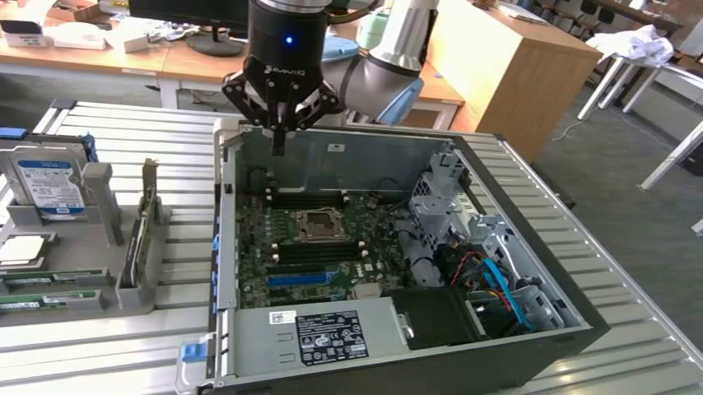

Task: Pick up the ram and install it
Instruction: 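Reach for the ram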

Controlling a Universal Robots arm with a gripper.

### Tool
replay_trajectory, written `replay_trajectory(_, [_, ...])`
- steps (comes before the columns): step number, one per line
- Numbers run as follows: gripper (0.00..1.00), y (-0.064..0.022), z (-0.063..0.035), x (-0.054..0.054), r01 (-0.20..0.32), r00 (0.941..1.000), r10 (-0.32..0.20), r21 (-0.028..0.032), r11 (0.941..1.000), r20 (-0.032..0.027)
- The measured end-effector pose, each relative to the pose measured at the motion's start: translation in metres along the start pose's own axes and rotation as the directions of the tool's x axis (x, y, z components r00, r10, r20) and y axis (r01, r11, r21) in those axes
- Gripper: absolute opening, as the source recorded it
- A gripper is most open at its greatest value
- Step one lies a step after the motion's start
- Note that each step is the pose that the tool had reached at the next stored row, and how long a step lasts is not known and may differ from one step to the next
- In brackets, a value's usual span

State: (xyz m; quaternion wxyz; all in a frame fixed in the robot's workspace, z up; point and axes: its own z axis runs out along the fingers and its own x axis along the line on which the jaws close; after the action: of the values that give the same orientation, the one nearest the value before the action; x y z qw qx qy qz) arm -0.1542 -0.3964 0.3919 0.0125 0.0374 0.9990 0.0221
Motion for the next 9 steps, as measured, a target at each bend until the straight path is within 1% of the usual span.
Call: replay_trajectory(9, [0.11, 0.0006, 0.0001, 0.017, 0.0, 1.0, 0.0, 0.0001, 1.0, 0.0])
